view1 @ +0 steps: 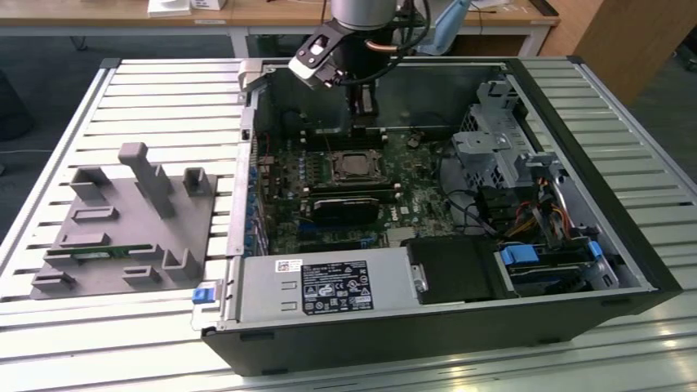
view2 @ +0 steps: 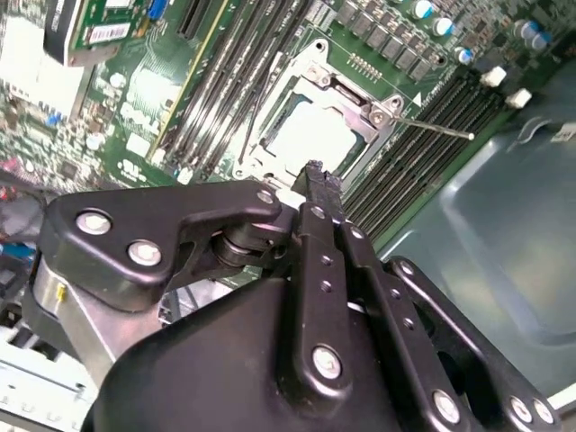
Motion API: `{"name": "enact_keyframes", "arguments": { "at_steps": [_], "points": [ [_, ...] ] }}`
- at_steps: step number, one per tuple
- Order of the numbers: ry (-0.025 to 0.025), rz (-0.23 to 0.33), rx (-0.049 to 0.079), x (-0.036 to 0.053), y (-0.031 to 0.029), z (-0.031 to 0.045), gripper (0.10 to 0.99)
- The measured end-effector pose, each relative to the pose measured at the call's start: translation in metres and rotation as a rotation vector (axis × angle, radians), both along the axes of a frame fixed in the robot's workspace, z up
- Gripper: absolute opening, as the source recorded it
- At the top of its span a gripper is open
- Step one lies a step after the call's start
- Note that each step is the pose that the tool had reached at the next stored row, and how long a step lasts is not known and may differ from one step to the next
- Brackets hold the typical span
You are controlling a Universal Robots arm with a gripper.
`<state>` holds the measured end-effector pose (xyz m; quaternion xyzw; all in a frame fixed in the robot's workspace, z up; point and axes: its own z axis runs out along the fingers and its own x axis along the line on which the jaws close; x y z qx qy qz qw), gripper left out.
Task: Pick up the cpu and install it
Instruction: 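Install the first cpu locking lever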
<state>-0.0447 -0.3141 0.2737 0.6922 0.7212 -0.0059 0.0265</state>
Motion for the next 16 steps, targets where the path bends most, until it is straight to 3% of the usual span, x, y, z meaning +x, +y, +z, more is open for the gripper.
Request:
{"name": "enact_keyframes", "arguments": {
  "at_steps": [10, 16],
  "points": [
    [0.0001, 0.171, -0.010, 0.0000, 0.0000, -0.0002, 0.106],
    [0.0001, 0.241, -0.012, -0.0013, 0.0000, -0.0003, 0.106]
  ]
}}
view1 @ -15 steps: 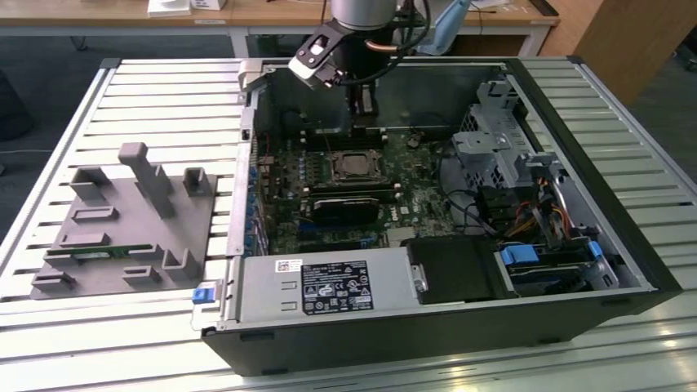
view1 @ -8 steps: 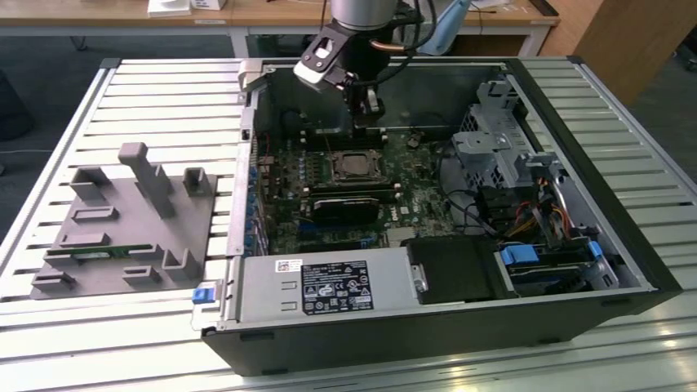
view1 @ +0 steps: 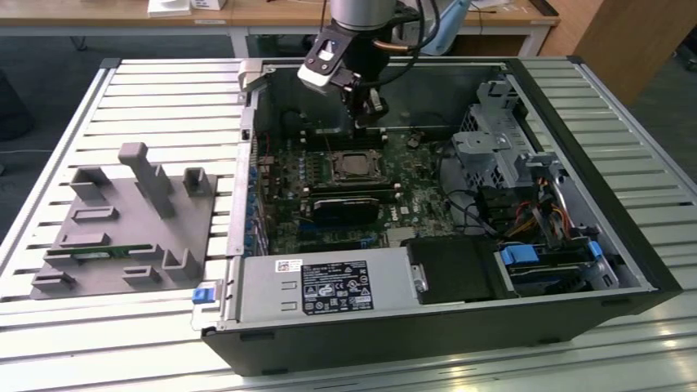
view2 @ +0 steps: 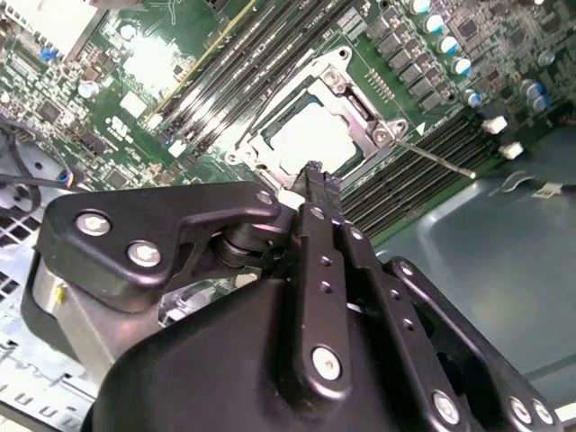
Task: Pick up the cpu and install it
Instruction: 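Install the first cpu locking lever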
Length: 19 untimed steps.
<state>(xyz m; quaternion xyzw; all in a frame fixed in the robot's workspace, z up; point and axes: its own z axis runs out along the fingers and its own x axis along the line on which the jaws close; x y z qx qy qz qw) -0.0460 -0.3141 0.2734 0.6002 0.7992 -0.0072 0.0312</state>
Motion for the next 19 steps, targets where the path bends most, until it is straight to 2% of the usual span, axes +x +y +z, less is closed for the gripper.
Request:
{"name": "enact_keyframes", "arguments": {
  "at_steps": [14, 19],
  "points": [
    [-0.0002, 0.102, -0.001, -0.0034, 0.0000, -0.0001, 0.106],
    [-0.0002, 0.180, -0.002, -0.0036, 0.0000, -0.0001, 0.106]
  ]
}}
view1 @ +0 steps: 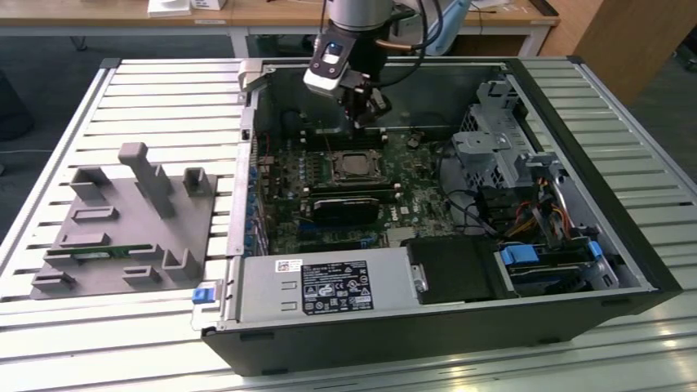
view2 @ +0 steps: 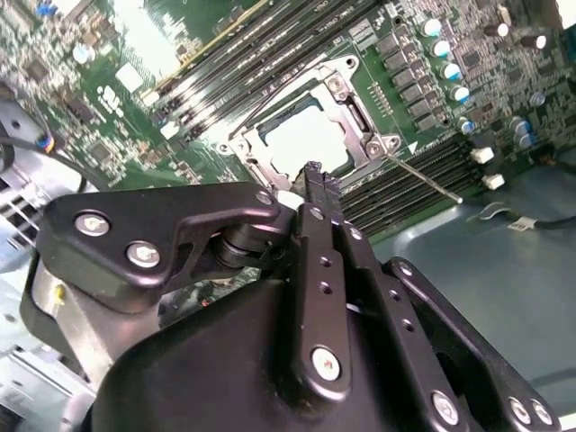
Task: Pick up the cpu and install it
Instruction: 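Install the first cpu locking lever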
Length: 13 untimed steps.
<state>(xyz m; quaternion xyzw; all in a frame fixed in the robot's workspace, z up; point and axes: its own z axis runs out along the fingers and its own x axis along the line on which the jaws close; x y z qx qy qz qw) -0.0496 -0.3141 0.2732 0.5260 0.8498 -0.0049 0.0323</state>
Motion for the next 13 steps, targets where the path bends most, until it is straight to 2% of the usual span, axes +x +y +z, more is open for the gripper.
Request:
{"name": "enact_keyframes", "arguments": {
  "at_steps": [13],
  "points": [
    [0.0000, 0.234, 0.000, 0.0000, 0.0000, -0.0003, 0.106]
  ]
}}
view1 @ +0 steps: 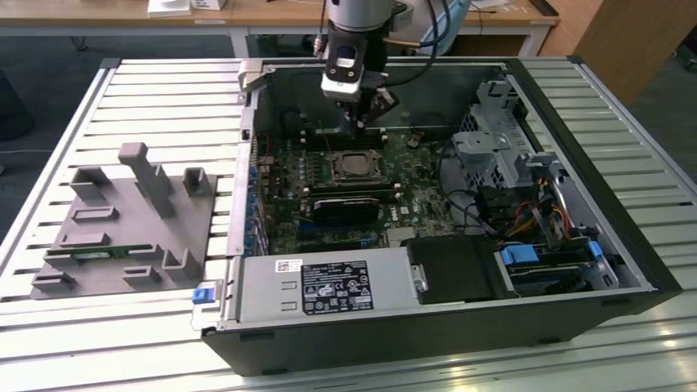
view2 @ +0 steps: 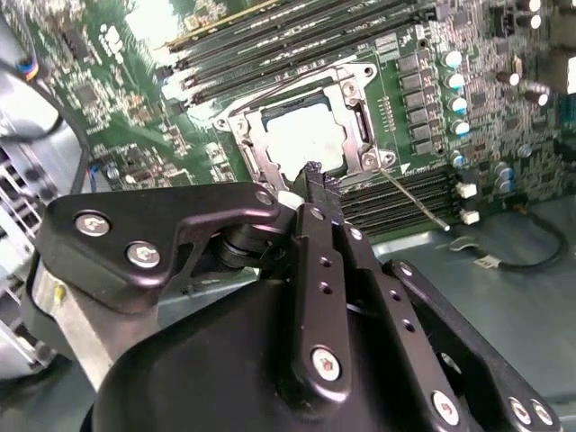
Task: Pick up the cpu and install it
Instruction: 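Install the first cpu locking lever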
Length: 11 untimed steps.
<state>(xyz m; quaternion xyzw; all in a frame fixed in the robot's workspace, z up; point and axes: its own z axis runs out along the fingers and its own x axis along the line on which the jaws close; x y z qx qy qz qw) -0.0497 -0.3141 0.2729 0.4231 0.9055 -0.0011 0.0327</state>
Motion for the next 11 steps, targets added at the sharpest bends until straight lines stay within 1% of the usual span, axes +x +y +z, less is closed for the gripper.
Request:
{"name": "enact_keyframes", "arguments": {
  "at_steps": [6, 11],
  "points": [
    [0.0000, 0.089, 0.000, 0.0000, 0.0000, 0.0000, 0.106],
    [0.0000, 0.177, 0.000, 0.0000, 0.0000, -0.0001, 0.106]
  ]
}}
